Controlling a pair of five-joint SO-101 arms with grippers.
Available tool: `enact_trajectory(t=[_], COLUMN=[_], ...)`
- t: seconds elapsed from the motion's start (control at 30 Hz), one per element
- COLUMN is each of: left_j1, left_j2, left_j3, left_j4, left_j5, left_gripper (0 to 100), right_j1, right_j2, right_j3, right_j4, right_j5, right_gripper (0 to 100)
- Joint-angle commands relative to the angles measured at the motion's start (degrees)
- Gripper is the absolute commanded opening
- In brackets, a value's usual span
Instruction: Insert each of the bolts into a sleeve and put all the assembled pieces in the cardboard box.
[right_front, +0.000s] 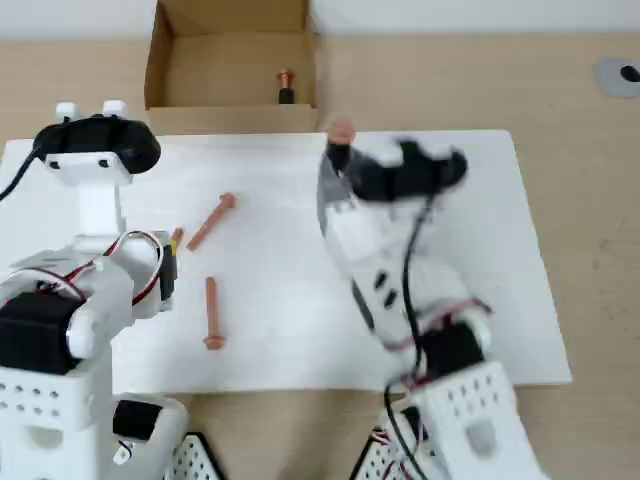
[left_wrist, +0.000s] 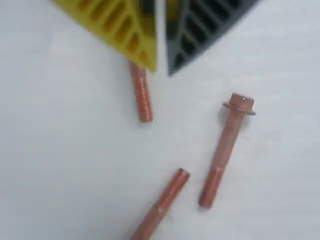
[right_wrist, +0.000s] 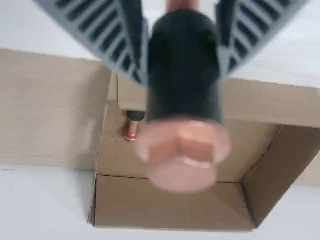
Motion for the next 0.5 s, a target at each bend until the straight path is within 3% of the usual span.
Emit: enact_trajectory(t=[0.0,0.47], left_j1=[-0.8,-1.2], left_j2=[-2.4,-15.4], left_j3=[-0.1,4.6], left_j4=[0.2,0.2], left_j5=[-0.7,-1.9], left_gripper=[1,1], right_j1=[0.7,1.1], right_j2=[15.2,58.7], right_j3=[-16.9,-58.7], right_j4=[-1.0,-0.8], right_j5=[0.4,0.4], right_gripper=[1.0,1.0])
